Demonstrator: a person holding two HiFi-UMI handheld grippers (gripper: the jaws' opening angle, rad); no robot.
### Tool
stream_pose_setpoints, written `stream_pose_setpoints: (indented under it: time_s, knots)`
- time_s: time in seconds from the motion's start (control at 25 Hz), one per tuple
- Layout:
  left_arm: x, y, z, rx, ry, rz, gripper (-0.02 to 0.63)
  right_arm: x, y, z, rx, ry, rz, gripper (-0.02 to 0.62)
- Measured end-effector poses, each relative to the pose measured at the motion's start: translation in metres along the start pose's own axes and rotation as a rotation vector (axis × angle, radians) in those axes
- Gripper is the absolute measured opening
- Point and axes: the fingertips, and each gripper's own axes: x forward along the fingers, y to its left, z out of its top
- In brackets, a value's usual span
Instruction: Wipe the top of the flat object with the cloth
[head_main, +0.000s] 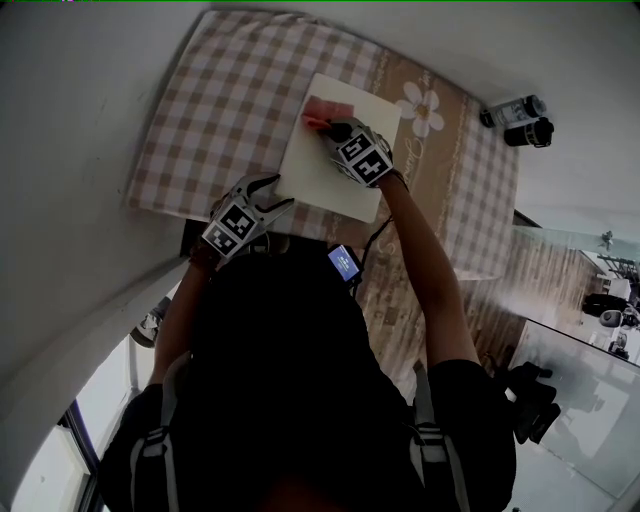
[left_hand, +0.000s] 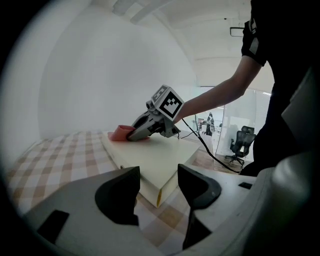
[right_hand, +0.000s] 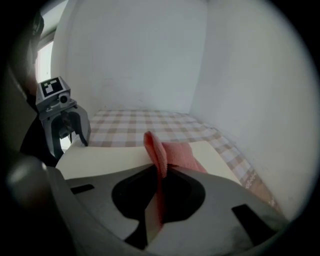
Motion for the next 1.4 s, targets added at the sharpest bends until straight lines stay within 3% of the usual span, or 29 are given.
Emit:
stream_pose_setpoints:
  time_s: [1.0,1.4]
  knots:
    - [0.0,0.002,-0.003,0.028,0.032,0.001,0.247,-0.028,0.091,-0.005,-0.058,-0.028,0.054,0.018]
    - [0.0,0.002,-0.003,0.033,0.03,-0.006,0.247,-0.042,0.134,-0.007,-0.096,-0.041,0.117,0.018]
